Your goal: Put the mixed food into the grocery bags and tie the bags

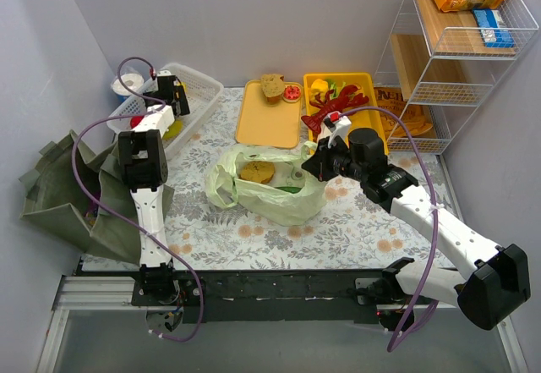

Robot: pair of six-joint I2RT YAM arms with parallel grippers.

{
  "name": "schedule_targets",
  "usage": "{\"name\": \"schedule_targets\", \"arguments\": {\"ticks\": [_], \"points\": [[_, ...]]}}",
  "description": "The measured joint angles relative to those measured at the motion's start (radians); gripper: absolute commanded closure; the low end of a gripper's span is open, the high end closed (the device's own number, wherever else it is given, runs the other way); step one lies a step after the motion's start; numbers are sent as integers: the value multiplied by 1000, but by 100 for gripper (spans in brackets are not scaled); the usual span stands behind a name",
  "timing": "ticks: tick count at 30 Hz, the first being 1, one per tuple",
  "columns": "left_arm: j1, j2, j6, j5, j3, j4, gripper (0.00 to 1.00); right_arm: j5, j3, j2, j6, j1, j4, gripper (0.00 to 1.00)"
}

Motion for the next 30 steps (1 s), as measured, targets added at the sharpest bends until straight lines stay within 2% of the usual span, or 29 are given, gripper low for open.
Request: {"name": "schedule_targets", "arguments": {"ticks": [1,4,7,9,14,20,26,30], "points": [[0,0,3,2,5,1,26,0,0,0,0,0,-1,99],[0,0,2,13,4,-5,35,2,0,0,1,0,-3,99],[0,-2,-1,27,3,-3,49,5,0,0,2,0,-8,99],[0,-14,-6,57,-13,0,52,5,0,0,2,0,-10,99],[-5,-120,-18,164,-138,8,52,4,0,0,3,0,-10,99],[-85,-425,-25,295,-368,56,53,4,0,2,2,0,-10,99],[-325,-819,-29,416,-535,133,53,12,0,13,-6,0,-9,99],[-486,-1065,-57,595,-711,194,52,23,0,15,-14,0,-9,99]]}}
